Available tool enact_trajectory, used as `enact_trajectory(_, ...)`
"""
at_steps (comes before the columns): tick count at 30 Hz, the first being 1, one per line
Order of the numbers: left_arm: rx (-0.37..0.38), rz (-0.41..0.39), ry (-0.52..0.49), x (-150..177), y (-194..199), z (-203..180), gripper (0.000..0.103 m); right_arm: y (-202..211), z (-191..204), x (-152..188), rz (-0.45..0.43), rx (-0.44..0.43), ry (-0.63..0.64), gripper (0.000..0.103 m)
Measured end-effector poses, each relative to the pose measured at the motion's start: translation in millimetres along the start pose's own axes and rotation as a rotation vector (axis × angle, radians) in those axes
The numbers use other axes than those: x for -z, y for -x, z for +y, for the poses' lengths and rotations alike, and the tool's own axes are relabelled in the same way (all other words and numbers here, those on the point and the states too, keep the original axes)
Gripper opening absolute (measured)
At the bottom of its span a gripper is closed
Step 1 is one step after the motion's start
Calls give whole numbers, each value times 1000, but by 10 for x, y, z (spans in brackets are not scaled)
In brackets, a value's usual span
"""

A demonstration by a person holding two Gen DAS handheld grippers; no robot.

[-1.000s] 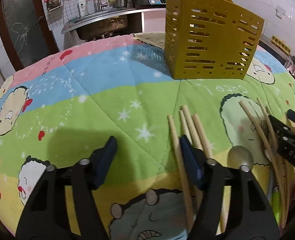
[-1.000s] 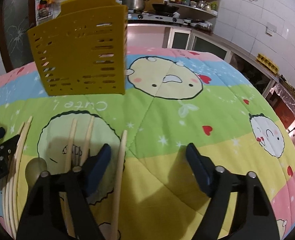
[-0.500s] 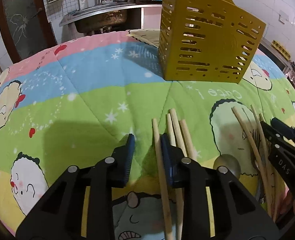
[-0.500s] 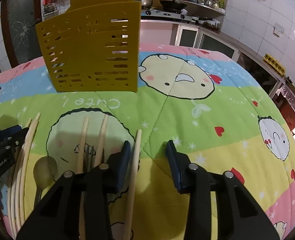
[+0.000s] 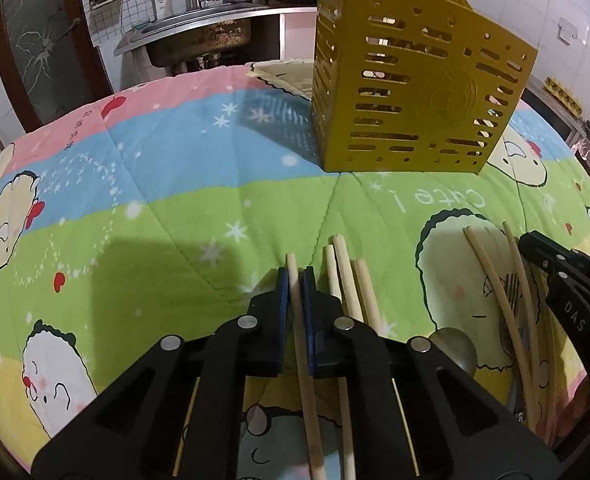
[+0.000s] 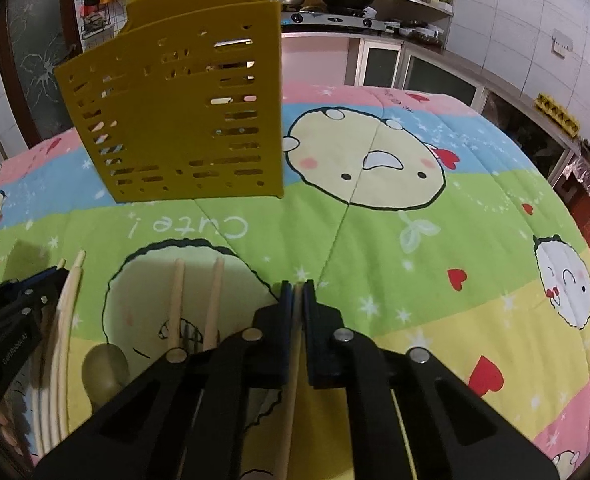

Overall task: Organize utensils
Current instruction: 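Lift the held chopsticks with both tools and carry them over the yellow holder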

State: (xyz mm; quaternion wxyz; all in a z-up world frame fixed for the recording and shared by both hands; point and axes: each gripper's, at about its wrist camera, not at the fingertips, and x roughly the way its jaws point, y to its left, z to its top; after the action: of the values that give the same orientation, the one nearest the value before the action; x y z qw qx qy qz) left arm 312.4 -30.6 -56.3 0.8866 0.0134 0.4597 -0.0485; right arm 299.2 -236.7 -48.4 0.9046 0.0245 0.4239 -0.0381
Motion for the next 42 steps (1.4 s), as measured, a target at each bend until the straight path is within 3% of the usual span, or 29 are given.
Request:
enact_trajectory(10, 20, -48, 2, -19, 143, 7, 4, 244, -46, -80, -76, -37, -29, 5)
enact_trajectory(16, 45, -149, -7, -37, 532, -1, 4, 603, -76, -126, -183, -46, -56, 5)
enact_trajectory(22, 54, -312, -30, -21, 1088, 0, 4, 983, -112, -100, -292, -35, -68, 5)
enact_trajectory(29, 62, -461, -23, 194, 1551, 37, 4, 1426, -143, 29, -411, -15, -71, 5)
enact_trajectory(42, 61, -633, -40, 489, 2014, 15, 4, 2004, -181, 324, -582, 17, -76, 5)
